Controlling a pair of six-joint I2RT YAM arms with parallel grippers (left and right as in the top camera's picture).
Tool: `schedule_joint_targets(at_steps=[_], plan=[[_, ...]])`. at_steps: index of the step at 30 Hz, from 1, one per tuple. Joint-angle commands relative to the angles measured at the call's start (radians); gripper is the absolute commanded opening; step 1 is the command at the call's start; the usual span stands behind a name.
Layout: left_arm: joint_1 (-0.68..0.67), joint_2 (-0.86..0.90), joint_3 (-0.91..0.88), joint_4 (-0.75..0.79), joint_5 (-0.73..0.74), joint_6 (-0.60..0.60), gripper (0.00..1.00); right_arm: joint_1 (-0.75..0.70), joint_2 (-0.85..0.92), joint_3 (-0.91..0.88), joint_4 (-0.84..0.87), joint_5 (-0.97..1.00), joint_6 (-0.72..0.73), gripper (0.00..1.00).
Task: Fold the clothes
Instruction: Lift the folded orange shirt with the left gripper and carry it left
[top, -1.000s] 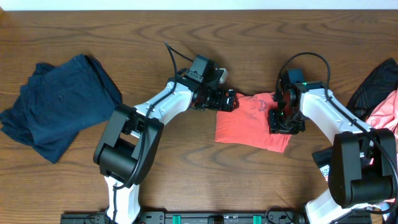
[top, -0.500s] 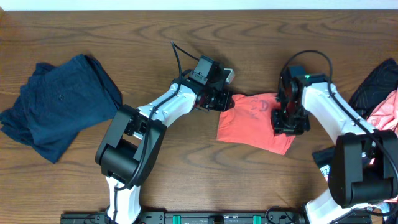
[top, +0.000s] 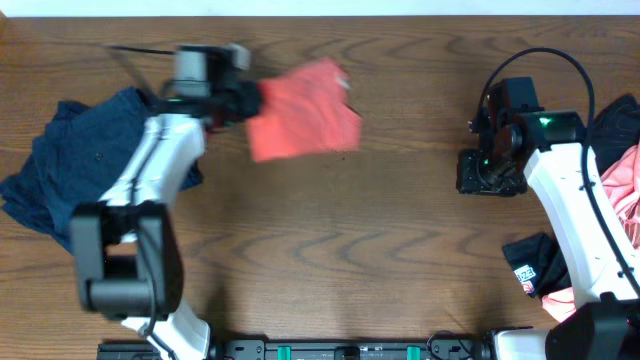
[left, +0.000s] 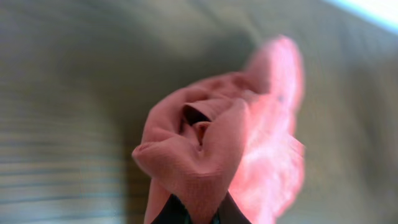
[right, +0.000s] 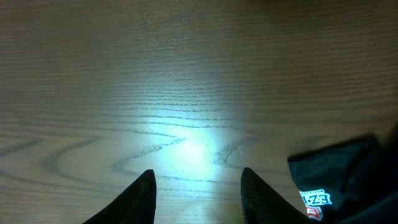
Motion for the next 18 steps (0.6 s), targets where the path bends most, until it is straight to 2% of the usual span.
schedule_joint_targets(at_steps=[1, 10, 18], plan=[[0.141, -0.056, 0.04, 0.002, -0.089, 0.013, 0.06, -0.01, -0.018, 0.014, -0.007, 0.005, 0.013, 0.43], [0.529, -0.141, 0.088, -0.063, -0.081, -0.006, 0.06, -0.01, -0.018, 0.014, -0.011, 0.005, 0.013, 0.43], [0.715, -0.155, 0.087, -0.135, -0.081, -0.079, 0.06, -0.01, -0.018, 0.014, -0.016, 0.005, 0.013, 0.43]])
